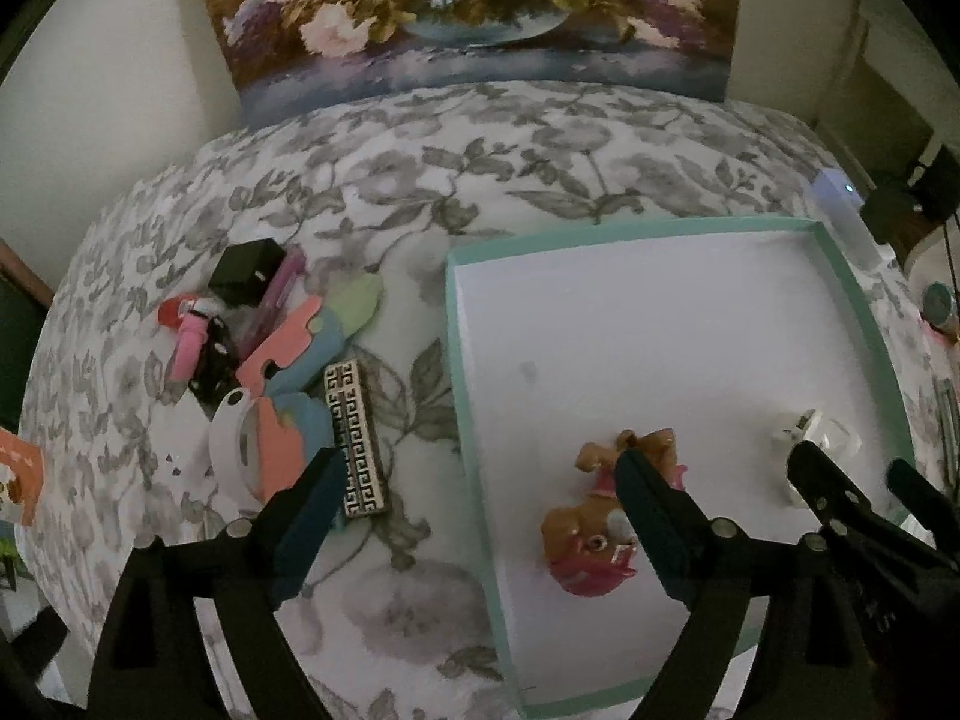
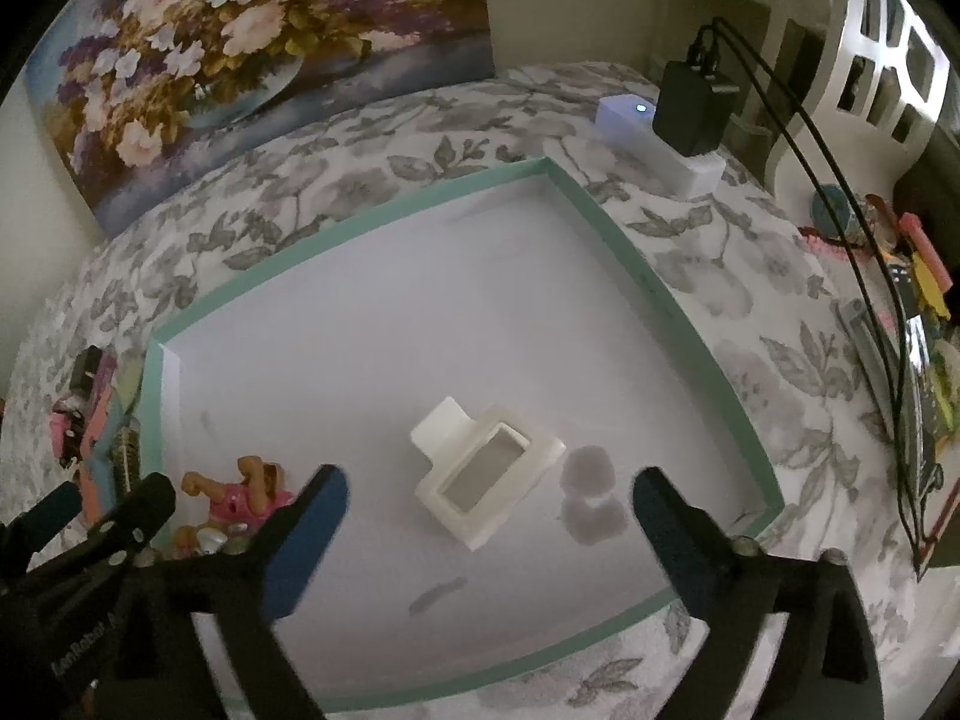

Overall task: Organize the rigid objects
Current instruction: 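Move both tools back over the toy pile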

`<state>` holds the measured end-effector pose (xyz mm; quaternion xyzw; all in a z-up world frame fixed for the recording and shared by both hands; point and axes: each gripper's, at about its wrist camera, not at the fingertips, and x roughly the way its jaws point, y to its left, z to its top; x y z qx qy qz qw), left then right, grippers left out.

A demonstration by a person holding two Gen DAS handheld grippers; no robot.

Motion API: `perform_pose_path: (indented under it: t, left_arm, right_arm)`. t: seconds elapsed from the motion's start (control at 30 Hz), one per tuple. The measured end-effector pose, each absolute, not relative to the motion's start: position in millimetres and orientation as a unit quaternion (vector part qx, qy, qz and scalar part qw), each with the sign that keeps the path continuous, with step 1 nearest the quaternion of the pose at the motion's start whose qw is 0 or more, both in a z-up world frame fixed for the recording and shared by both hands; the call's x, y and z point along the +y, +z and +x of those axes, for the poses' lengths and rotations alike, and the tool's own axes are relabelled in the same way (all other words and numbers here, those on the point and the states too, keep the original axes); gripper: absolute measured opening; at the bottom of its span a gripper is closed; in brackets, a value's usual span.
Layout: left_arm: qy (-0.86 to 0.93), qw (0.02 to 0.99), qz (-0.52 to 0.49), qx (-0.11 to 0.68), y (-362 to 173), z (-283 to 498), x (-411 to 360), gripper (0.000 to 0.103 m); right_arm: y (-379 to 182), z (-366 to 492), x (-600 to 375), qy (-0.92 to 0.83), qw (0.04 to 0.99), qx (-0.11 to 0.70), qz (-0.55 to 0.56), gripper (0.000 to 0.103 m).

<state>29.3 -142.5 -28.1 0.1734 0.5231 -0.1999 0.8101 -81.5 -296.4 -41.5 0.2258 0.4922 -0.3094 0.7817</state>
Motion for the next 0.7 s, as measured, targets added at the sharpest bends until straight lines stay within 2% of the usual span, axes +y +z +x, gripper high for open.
perform_pose_path:
  t: [0.03,0.7]
  left_arm:
    - [-0.197,0.811,0.172,0.523,-28,31,-141,0.099]
    - [-0.188,0.817,0.110,0.533,-19,51,-110,0.099]
  right_arm:
    - [-41,-82,-296,-0.313,0.782,0.492,0.221,0.102]
    - [-37,-79,-292,-0.312,0.794,0.478,0.210,0.103]
